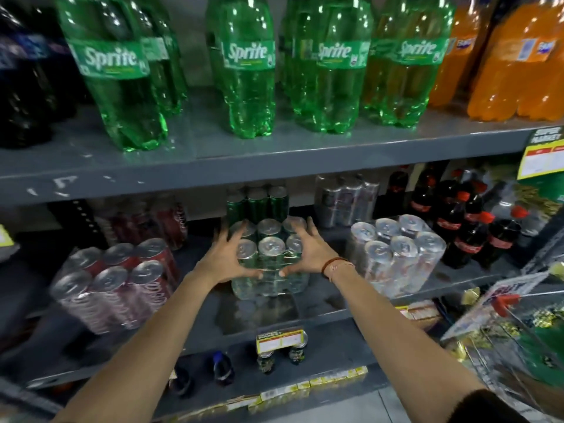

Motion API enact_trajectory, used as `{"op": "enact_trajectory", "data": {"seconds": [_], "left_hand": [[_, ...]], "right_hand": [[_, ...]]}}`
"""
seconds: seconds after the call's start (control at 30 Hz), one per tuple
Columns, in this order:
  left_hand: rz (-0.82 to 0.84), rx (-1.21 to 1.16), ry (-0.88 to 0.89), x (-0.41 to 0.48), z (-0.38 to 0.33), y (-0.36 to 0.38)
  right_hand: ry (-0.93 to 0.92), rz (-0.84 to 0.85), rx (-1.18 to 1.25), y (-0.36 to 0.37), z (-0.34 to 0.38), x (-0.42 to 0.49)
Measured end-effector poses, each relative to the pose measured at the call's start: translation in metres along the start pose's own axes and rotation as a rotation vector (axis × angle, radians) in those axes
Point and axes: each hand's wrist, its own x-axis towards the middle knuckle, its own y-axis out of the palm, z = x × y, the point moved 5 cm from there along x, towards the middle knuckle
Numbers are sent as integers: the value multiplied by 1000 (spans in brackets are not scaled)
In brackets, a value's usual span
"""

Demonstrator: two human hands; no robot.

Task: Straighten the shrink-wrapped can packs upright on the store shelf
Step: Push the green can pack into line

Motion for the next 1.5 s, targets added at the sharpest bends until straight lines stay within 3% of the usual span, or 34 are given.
{"op": "enact_trajectory", "data": {"seconds": [0.3,0.77,1.5], "left_hand": [[-71,-181,-41,-2,2,13],[-87,-116,-133,-55,-7,28],[-104,-65,-76,-61,-10,29]], "right_hand": [[39,-104,13,3,0,-3],[7,-38,32,5,6,-51],[4,-21,8,6,6,-56]]}}
